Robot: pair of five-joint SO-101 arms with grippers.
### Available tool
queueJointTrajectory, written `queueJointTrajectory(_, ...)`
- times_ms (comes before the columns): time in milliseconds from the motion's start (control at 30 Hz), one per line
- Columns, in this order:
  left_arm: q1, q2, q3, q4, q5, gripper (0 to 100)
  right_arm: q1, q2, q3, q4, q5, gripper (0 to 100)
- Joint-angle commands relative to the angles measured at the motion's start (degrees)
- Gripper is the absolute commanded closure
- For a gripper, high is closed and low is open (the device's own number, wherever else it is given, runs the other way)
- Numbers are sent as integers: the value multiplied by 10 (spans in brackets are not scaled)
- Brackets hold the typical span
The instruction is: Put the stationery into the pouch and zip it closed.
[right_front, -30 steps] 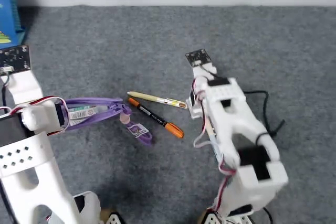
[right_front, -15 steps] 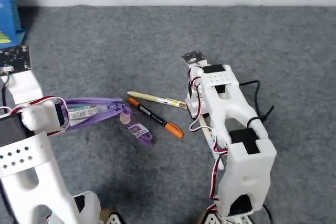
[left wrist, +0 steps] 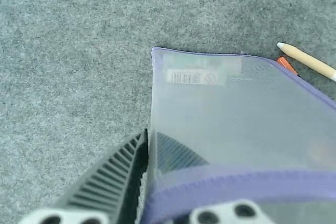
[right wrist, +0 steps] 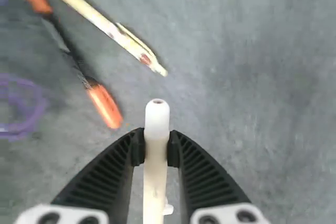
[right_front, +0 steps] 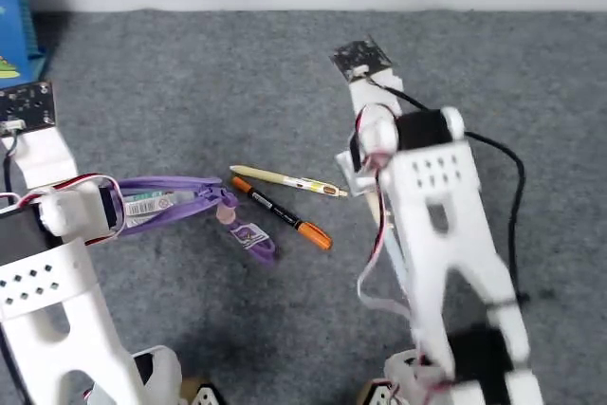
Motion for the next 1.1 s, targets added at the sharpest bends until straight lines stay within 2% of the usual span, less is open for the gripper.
queueJointTrajectory(0,3,-2,0,0,-3,988,-55,-136,-30,5,-50,991)
queueJointTrajectory(200,3,-2,0,0,-3,988,-176,-291,-27,-44,-105,991)
queueJointTrajectory(367,3,-2,0,0,-3,988,-230,-401,-14,-153,-115,991)
queueJointTrajectory(533,3,-2,0,0,-3,988,-272,-481,61,-269,-146,991)
queueJointTrajectory(700,3,-2,0,0,-3,988,-283,-547,181,-424,-211,991)
queueJointTrajectory(833,3,-2,0,0,-3,988,-291,-589,300,-587,-250,991)
queueJointTrajectory(1067,3,-2,0,0,-3,988,-291,-605,463,-862,-264,991)
